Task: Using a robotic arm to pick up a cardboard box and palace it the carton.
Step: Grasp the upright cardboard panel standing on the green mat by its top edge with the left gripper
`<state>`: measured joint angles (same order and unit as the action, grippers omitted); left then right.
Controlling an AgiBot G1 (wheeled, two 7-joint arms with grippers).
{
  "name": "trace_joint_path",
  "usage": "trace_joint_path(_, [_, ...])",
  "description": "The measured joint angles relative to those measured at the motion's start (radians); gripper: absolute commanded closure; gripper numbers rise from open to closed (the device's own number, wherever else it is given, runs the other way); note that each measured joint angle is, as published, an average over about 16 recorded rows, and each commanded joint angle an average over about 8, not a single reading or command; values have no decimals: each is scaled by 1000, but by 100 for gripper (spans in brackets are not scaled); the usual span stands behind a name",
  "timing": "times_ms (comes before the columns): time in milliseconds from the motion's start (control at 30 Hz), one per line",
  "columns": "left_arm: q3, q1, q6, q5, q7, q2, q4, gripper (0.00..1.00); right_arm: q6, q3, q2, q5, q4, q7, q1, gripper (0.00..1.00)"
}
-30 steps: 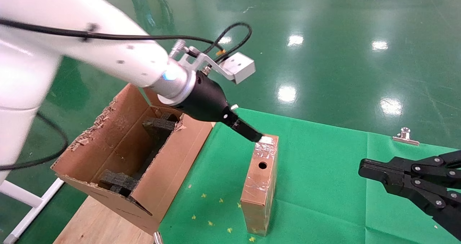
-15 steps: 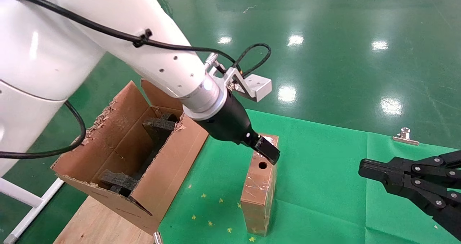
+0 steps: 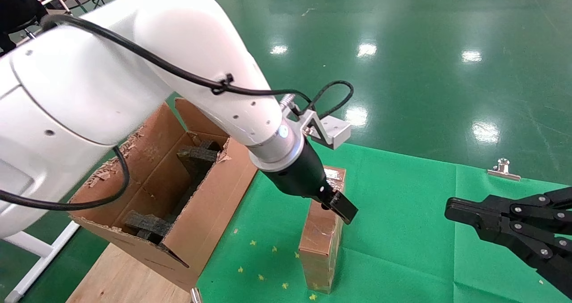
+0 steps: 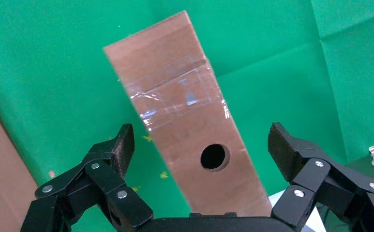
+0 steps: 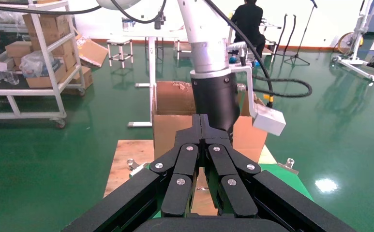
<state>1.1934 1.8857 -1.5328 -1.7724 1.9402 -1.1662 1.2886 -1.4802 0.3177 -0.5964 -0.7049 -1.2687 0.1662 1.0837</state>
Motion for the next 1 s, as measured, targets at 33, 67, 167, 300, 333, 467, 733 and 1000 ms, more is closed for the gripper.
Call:
trace_joint_path(33, [3,-1,2,-4,1,-4,-1,0,0,0,0,0,0,0,0,99])
trace_joint_path(67, [6,-1,3,-7,1,-8,-1,0,0,0,0,0,0,0,0,94])
trace_joint_path(167, [13,-2,7,-14,1,-17,-2,2,0,0,0,0,0,0,0,57])
trace_joint_path(300, [18,-2,9,-19,-2,-24,-2,39,0,0,0,0,0,0,0,8])
trace_joint_path(333, [19,-2,9,-20,-3,-25,-1,51,0,0,0,0,0,0,0,0])
trace_joint_path(467, [21,-2,9,-23,-5,-26,0,94,0,0,0,0,0,0,0,0])
trace_joint_path(733, [17,-2,8,-18,-2,-23,-2,100,0,0,0,0,0,0,0,0])
trace_joint_path(1000, [14,-3,8,-15,1,-21,-3,100,0,0,0,0,0,0,0,0])
